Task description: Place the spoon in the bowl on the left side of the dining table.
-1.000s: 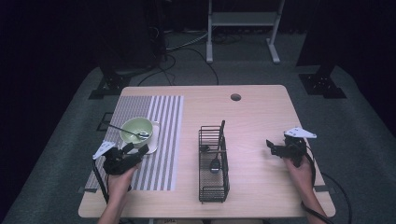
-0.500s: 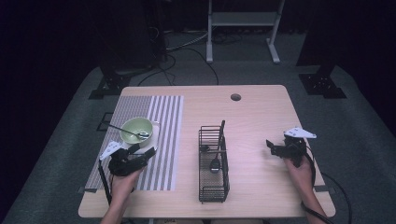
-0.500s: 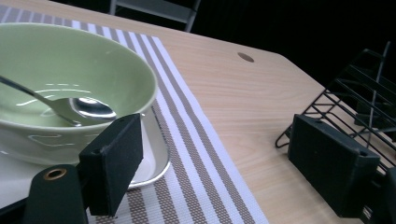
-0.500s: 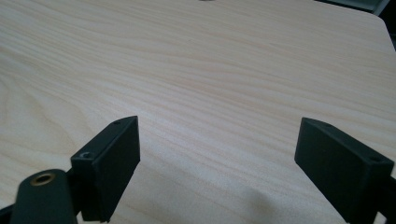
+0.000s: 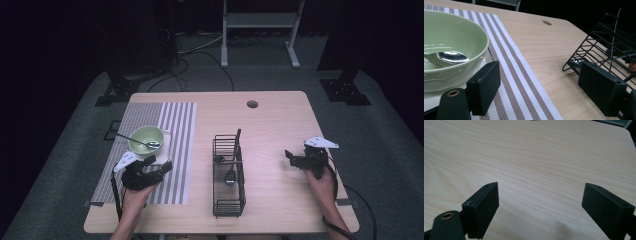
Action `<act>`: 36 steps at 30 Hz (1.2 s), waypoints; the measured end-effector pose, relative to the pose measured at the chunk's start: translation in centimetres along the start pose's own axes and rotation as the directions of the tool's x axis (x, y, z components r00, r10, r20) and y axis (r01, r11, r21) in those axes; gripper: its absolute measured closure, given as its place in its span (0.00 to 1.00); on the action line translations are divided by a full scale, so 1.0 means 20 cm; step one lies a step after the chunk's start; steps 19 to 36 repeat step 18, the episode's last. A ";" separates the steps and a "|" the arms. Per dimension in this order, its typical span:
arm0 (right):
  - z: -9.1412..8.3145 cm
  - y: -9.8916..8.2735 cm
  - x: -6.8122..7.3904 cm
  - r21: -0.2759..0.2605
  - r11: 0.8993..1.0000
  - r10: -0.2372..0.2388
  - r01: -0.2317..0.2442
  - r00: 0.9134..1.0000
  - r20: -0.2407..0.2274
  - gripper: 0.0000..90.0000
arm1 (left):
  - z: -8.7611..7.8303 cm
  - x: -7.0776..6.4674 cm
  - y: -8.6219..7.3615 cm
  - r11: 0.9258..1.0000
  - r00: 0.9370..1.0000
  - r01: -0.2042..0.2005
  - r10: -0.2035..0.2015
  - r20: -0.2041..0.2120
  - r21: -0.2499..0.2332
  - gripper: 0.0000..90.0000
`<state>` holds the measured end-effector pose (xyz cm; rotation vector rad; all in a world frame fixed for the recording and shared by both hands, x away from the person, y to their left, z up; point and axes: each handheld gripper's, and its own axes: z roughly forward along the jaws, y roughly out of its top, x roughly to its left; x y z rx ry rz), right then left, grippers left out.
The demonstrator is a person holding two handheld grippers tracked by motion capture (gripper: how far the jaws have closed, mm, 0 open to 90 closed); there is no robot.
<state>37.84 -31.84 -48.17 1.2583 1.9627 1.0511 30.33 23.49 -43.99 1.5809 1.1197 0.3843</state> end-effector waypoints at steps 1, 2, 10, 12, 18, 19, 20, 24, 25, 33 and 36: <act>0.00 0.00 0.00 0.000 1.000 0.000 0.000 1.000 0.000 0.15 | 0.00 -0.01 0.00 1.000 1.000 -0.006 0.006 0.001 0.001 0.19; 0.00 0.00 0.00 0.000 1.000 0.000 0.000 1.000 0.000 0.15 | 0.00 -0.01 0.00 1.000 1.000 -0.015 0.015 0.004 0.006 0.19; 0.00 0.00 0.00 0.001 1.000 0.000 0.000 1.000 0.001 0.15 | 0.01 -0.03 -0.01 0.999 0.999 -0.047 0.047 0.015 0.024 0.19; 0.00 0.00 0.00 0.002 1.000 0.000 0.000 1.000 -0.002 0.15 | 0.01 -0.03 -0.01 0.998 0.999 -0.049 0.048 0.016 0.029 0.19; 0.00 0.00 0.00 0.002 1.000 0.000 0.000 1.000 -0.004 0.15 | 0.01 -0.02 -0.01 0.999 0.999 -0.048 0.047 0.010 0.027 0.19; 0.00 0.00 0.00 0.002 1.000 0.000 0.000 1.000 -0.004 0.15 | 0.01 -0.02 -0.01 0.999 0.999 -0.048 0.047 0.010 0.027 0.19; 0.00 0.00 0.00 0.002 1.000 0.000 0.000 1.000 -0.004 0.15 | 0.01 -0.02 -0.01 0.999 0.999 -0.048 0.047 0.010 0.027 0.19; 0.00 0.00 0.00 0.002 1.000 0.000 0.000 1.000 -0.004 0.15 | 0.01 -0.02 -0.01 0.999 0.999 -0.048 0.047 0.010 0.027 0.19; 0.00 0.00 0.00 0.002 1.000 0.000 0.000 1.000 -0.004 0.15 | 0.01 -0.02 -0.01 0.999 0.999 -0.048 0.047 0.010 0.027 0.19; 0.00 0.00 0.00 0.002 1.000 0.000 0.000 1.000 -0.004 0.15 | 0.01 -0.02 -0.01 0.999 0.999 -0.048 0.047 0.010 0.027 0.19; 0.00 0.00 0.00 0.002 1.000 0.000 0.000 1.000 -0.004 0.15 | 0.01 -0.02 -0.01 0.999 0.999 -0.048 0.047 0.010 0.027 0.19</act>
